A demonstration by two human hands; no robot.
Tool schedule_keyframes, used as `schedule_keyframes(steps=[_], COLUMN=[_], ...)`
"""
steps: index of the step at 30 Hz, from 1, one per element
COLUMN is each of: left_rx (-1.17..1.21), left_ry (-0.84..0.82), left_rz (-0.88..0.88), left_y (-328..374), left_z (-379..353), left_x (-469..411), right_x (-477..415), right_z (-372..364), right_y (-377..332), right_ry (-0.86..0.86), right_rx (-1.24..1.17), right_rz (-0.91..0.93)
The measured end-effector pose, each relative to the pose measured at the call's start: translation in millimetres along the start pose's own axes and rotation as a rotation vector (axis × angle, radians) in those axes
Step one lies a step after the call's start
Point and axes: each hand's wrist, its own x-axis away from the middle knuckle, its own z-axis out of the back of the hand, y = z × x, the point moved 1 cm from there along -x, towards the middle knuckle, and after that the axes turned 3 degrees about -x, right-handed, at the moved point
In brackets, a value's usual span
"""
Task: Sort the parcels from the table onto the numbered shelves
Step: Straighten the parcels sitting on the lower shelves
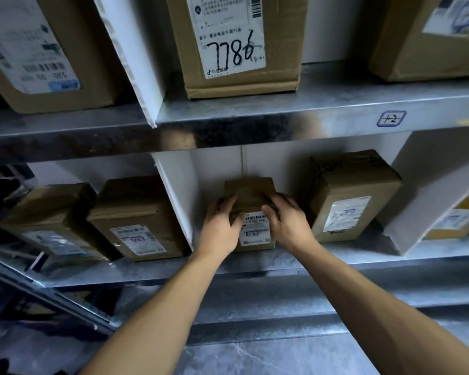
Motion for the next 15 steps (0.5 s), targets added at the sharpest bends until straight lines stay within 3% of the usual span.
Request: schedule_keyframes(steps=[4, 12, 15], left_rx=[-0.074, -0.127, -0.183], left_ry=[-0.047, 0.057, 0.069], left_rz=[-0.021, -0.242, -0.343], left_y=[7.8, 16.7, 29.3], left_z=[11.1, 27.9, 29.7], left_x=[2.0, 25.1, 29.7], right_x=[6.1, 46.1, 52.3], right_z=[7.3, 50.4, 68.2], right_y=[-9.1, -8.2, -2.2], right_ry=[0.021, 0.071, 0.105], right_rx=[0.045, 0.446, 0.521], right_rz=[-0.01, 0.244, 0.259])
